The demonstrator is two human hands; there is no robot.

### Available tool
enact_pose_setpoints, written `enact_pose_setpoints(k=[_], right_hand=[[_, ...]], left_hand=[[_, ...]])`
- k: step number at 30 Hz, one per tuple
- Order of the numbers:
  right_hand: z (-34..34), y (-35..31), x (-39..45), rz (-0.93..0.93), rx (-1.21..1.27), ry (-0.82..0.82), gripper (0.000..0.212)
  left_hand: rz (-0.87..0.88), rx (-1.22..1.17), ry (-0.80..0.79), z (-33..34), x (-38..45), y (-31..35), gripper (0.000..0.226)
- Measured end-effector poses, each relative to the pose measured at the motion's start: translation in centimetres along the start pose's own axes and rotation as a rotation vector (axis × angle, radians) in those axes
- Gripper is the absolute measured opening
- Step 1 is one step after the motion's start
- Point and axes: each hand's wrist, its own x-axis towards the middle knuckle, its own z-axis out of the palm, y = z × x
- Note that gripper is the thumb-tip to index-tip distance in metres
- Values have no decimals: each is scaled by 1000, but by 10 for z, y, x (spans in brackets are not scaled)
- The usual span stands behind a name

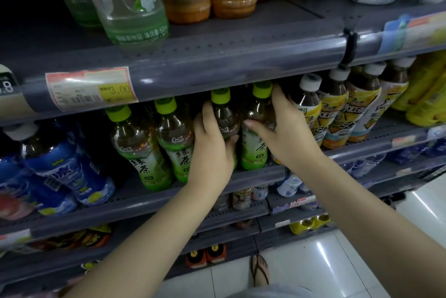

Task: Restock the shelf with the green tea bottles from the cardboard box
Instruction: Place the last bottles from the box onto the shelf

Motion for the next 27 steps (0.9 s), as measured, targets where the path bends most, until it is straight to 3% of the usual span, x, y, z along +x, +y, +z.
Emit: enact_pose_setpoints(k=[13, 22, 27], right_hand=[[-5, -2, 0, -12, -32, -4, 68], [-11, -9, -1, 13, 5, -19, 72], [-17, -12, -7, 21, 22, 8, 76]], left_hand=[[-34, 98, -79, -11, -1, 7, 87], [-102, 23, -124, -39, 5, 25, 67], [-100, 17, -151, -50, -6, 33, 74]])
